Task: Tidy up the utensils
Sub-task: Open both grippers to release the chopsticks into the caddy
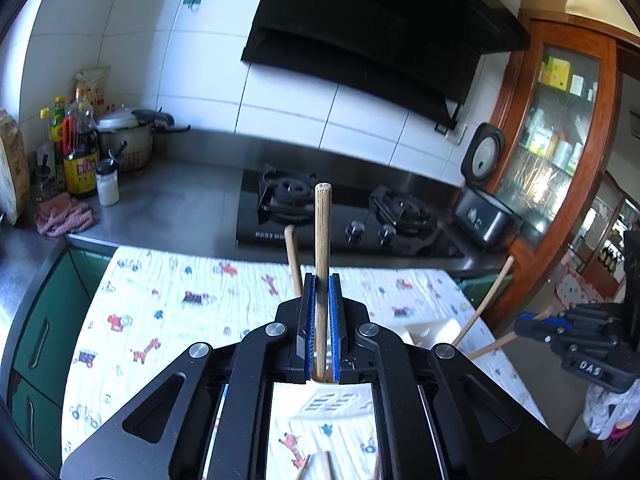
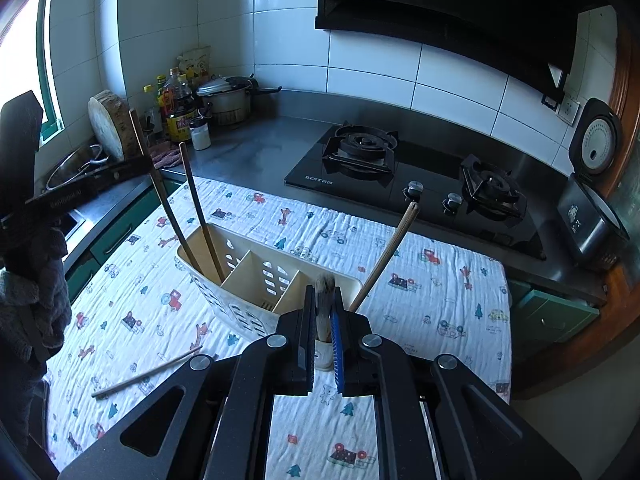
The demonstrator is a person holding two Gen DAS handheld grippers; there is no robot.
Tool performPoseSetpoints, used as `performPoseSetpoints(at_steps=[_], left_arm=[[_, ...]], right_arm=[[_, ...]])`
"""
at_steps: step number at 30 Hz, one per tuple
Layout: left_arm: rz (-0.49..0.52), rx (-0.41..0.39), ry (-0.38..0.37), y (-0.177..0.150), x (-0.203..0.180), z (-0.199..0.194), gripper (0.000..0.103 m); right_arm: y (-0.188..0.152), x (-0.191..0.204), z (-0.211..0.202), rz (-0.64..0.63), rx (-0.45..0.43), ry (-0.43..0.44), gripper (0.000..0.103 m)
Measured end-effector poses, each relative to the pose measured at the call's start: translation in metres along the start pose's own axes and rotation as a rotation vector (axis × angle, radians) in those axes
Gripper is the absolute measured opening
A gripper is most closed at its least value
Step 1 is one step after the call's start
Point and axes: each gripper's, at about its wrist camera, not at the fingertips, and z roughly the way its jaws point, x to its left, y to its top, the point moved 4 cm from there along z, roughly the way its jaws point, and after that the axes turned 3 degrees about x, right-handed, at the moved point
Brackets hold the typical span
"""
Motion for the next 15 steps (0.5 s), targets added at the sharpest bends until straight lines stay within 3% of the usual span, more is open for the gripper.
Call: performPoseSetpoints(at_steps=[6, 9, 11, 14, 15], left_arm=[[-0.009, 0.046, 0.012, -0.011, 0.005, 0.011, 0.006], [-0.021, 0.057, 0.019, -0.013, 0.008, 0.013, 0.007], [-0.026, 0.057, 0.013, -0.014, 0.008, 0.012, 0.008], [-0.022, 0.052, 0.009, -0.015, 0.007, 0.007, 0.009], [-0.022, 0.049, 0.011, -0.015, 0.007, 0.004, 0.014]], right_arm=[[0.002, 0.0, -0.004, 0.007, -0.016, 0.001, 0.01], [0.003, -0.001, -0.008, 0.011, -0.035, -0.01, 0.02], [0.004, -0.001, -0.013, 0.011, -0.053, -0.021, 0.033], [0.004, -0.002, -0.022, 0.012, -0.077, -0.037, 0.04], [0.004, -0.003, -0.025, 0.015, -0.086, -0.042, 0.042]])
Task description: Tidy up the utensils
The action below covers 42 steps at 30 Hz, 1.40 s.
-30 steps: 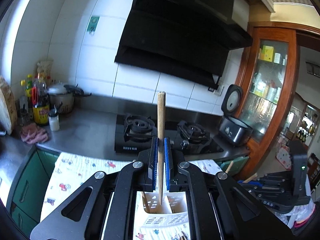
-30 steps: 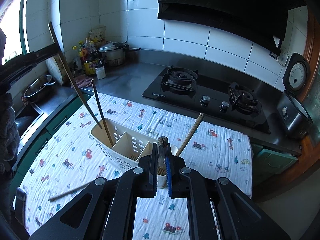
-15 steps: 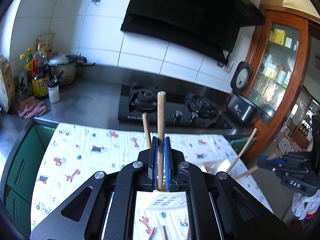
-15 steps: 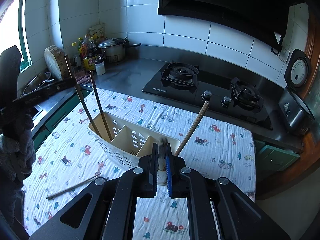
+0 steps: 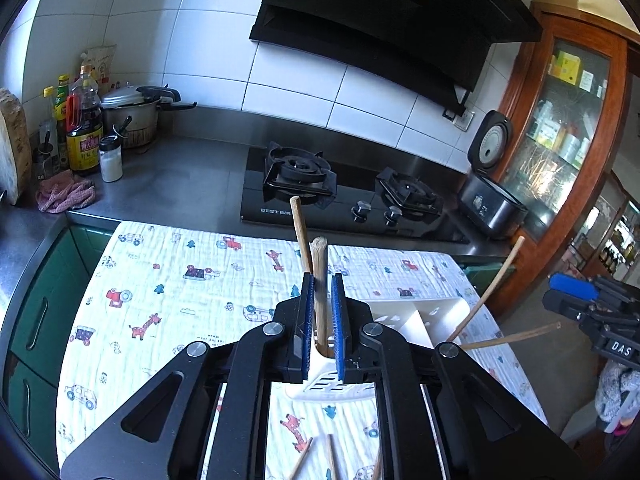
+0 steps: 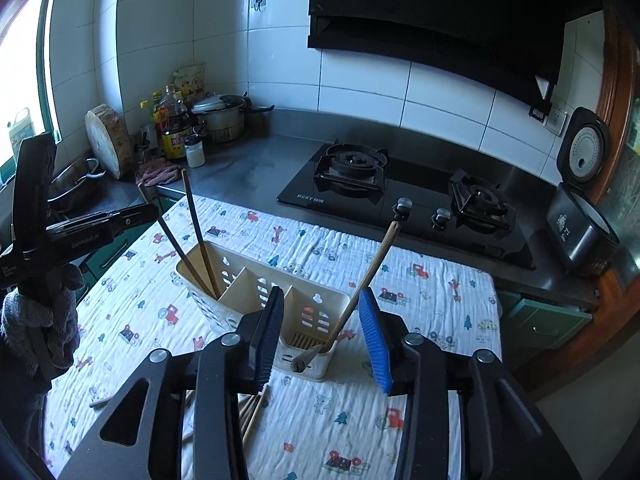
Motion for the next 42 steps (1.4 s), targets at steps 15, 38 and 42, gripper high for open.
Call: performPoseSetpoints(at_steps=[15, 38, 42], left_arm=[[0.008, -0.1, 0.055, -0.037, 0.005, -0.082, 0.075], [0.057, -0.135, 0.164, -0.172, 0.007, -0.163, 0.098], [0.067, -0.11, 0.176, -0.194, 0.007, -0.165, 0.098]], right_arm=[[-0.034, 0.012, -0.069, -0.003, -0.163, -0.088, 0.082], [-0.2, 0.074, -0.069, 0.049, -0.116, -0.045, 0.095], [-0.228, 0.083, -0.056, 0.089, -0.071, -0.002, 0.095]])
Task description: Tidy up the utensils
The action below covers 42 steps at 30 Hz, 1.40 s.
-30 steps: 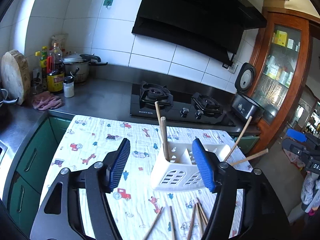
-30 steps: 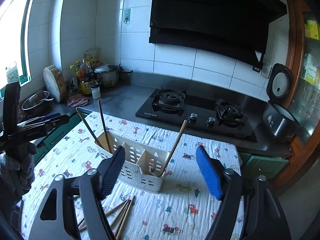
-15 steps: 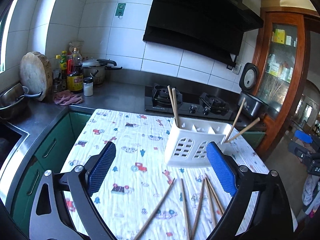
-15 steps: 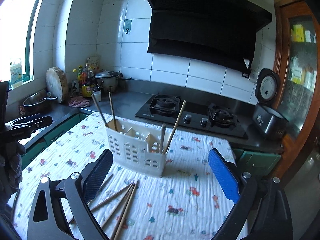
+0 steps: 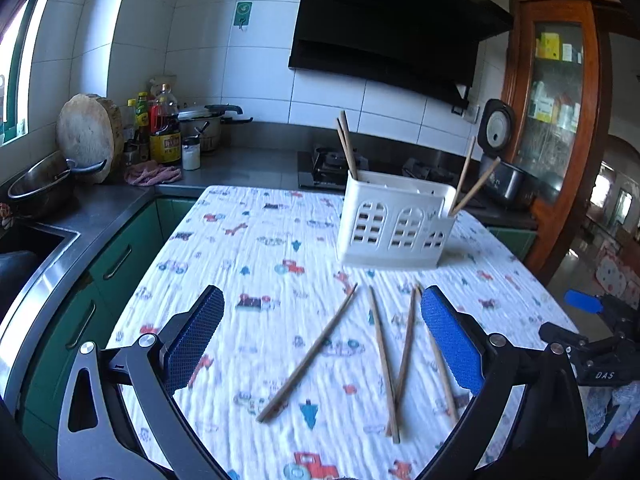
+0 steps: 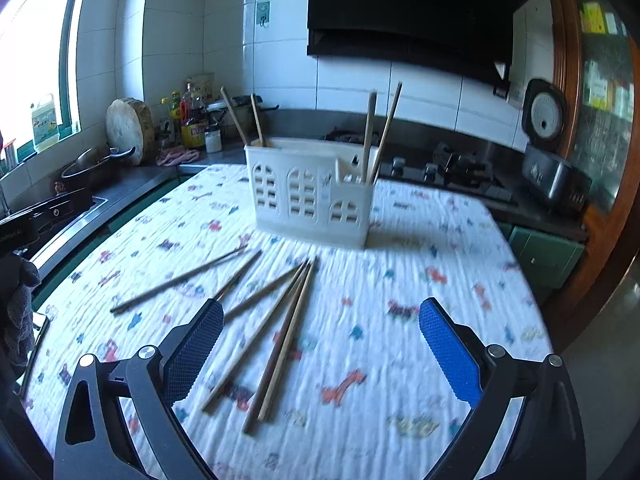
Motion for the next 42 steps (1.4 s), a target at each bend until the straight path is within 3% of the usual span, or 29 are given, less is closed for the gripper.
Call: performPoseSetpoints(at_steps=[9, 11, 13, 22, 29, 36, 42], left_arm=[[-0.052, 0.036, 0.025, -0.03, 0.016, -0.004, 0.098], [-0.064, 0.042, 0.037, -0.034, 0.021, -0.004, 0.098], [-0.08, 0.046, 0.043, -0.037, 0.027, -0.005, 0.098], [-0.123, 0.069, 0.069, -0.049, 0.048, -0.005, 0.098], [-0.152, 0.084, 0.081, -0.056, 0.06, -0.003, 0.097], [-0.163, 0.084, 0.086, -0.058, 0.067, -0.005, 0.096], [-0.165, 0.1, 0.052, -0.061, 0.061, -0.003, 0.085]], right_arm=[[-0.045, 0.012, 0.027, 0.03, 0.097, 0.007, 0.092], [-0.049, 0.013, 0.035, 0.042, 0.131, 0.021, 0.078], [-0.051, 0.012, 0.042, 0.057, 0.149, 0.017, 0.076], [-0.053, 0.006, 0.07, 0.11, 0.234, 0.029, 0.043], [-0.05, 0.013, 0.084, 0.098, 0.26, 0.032, 0.028], [-0.05, 0.017, 0.093, 0.091, 0.283, 0.032, 0.021], [-0.048, 0.018, 0.097, 0.068, 0.284, -0.001, 0.015]])
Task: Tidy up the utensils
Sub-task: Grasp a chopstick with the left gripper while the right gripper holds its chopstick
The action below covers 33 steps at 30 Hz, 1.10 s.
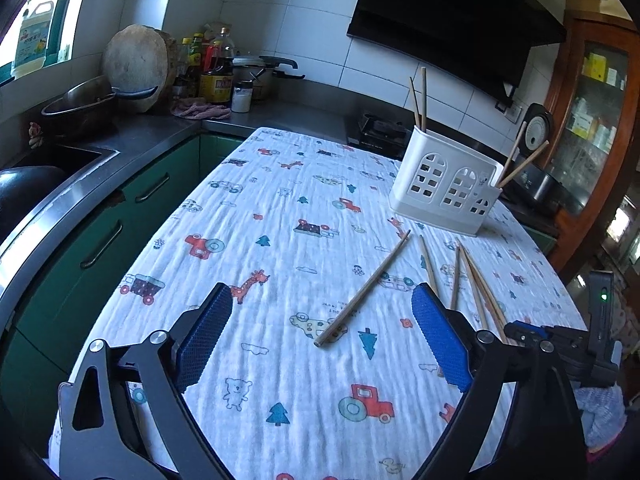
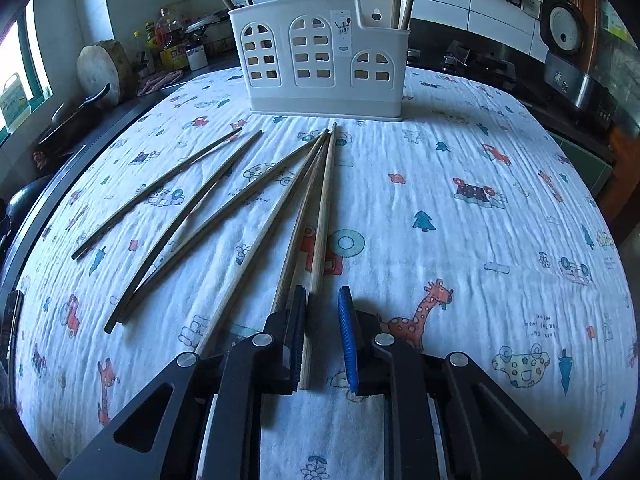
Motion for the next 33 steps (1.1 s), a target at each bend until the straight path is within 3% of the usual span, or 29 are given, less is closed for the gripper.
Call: performPoseSetpoints(at_steps=[4, 16, 25, 33], left_arm=[[0.02, 0.043, -0.033, -0.009, -0.015, 0.009, 0.069], [0.08, 0.195, -0.171, -0.038, -0.087, 0.047, 0.043], [0.081, 0.281, -0.155, -0.042, -0.113, 0.091, 0.021], [0.074, 0.315, -0.126, -0.043, -0.116, 0.111, 0.012]], right_arm=[[0.001, -0.001, 0.001, -0.011, -0.007, -0.024, 0.007], [-0.01, -0.016, -0.008, 0.048, -0.017, 0.026, 0.007], [-0.015, -0.021, -0.011, 0.073, -0.031, 0.075, 0.007], [-0.015, -0.025, -0.011, 0.089, -0.037, 0.107, 0.007]])
